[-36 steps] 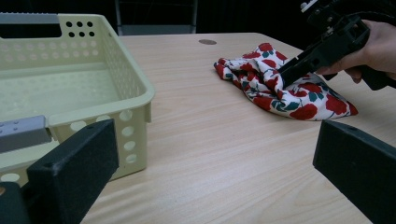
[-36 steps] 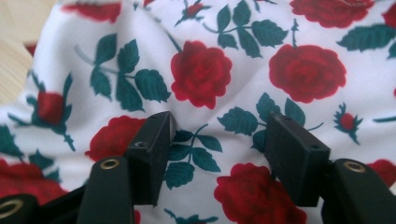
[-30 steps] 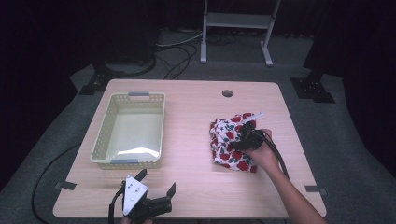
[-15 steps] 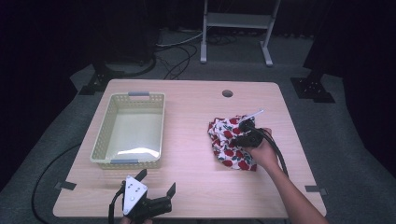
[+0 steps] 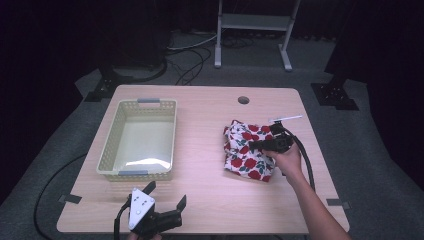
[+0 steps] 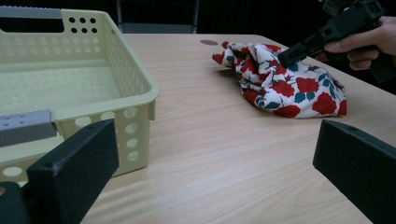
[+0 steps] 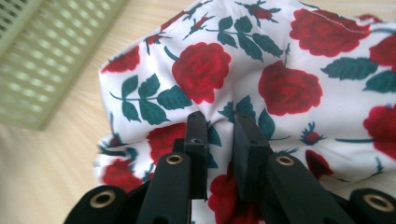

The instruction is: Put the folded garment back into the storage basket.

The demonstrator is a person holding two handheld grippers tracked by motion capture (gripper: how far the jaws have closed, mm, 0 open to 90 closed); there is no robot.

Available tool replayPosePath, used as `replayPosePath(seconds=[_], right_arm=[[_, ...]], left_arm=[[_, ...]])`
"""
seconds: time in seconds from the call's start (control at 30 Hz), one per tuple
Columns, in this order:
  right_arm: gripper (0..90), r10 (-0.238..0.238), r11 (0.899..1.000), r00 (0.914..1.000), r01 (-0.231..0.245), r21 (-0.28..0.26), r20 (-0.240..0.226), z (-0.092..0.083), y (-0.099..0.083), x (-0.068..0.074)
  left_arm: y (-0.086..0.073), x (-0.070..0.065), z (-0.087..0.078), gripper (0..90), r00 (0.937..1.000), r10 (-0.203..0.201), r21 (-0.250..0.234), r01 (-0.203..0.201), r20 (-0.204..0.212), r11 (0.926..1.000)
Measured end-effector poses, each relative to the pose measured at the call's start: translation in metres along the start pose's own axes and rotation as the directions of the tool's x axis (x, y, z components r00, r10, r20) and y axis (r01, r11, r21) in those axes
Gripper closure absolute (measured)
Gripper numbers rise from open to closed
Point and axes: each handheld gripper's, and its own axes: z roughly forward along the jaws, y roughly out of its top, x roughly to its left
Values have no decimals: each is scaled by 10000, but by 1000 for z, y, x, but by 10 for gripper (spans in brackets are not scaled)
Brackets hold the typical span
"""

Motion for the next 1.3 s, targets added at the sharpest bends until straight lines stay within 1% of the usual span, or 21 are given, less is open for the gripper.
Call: replayPosePath(seconds=[0.1,0.2,0.37,0.47,0.6,0.7,0.73,0.77,0.97,1.0,1.2,1.3], right_arm=[[774,167,9995,9994,-174,-253,-291,-9,1,2],[775,443,9977,9970,-474,-478,-641,-19,2,5],[775,931,9897,9865,-1065,-959,-1346,-35,2,6],[775,1113,9846,9805,-1308,-1156,-1618,-44,2,7],[775,1166,9806,9778,-1411,-1357,-1739,-54,6,11],[774,1064,9794,9776,-1346,-1508,-1816,-60,10,16],[774,1126,9781,9753,-1425,-1518,-1900,-62,11,17],[774,1131,9774,9750,-1438,-1550,-1912,-63,13,19],[775,1142,9715,9702,-1541,-1801,-2137,-69,19,27],[775,1206,9686,9667,-1644,-1867,-2257,-70,20,29],[775,1188,9652,9660,-1666,-2013,-2297,-74,25,36],[775,1086,9659,9643,-1598,-2037,-2414,-74,28,40]], left_arm=[[0,0,0,0,10000,24,-6,-24,69,10000],[0,0,-1,0,9999,10,-47,-10,108,10000],[1,0,-1,0,9999,-44,-58,44,99,10000],[1,0,-1,0,9999,-50,-48,51,139,10000],[1,0,-1,0,9998,-41,-22,41,182,10000],[1,0,-1,0,9998,-47,-40,47,188,10000],[1,0,-1,0,9998,-57,-58,59,205,10000],[1,0,-1,0,9998,-44,-70,45,211,10000],[2,1,-2,0,9999,-76,-96,78,153,9999],[2,1,-2,0,9999,-82,-99,83,150,9999],[2,0,-2,0,9998,-29,-81,30,189,10000],[2,-1,-2,0,9998,40,-88,-39,214,10000]])
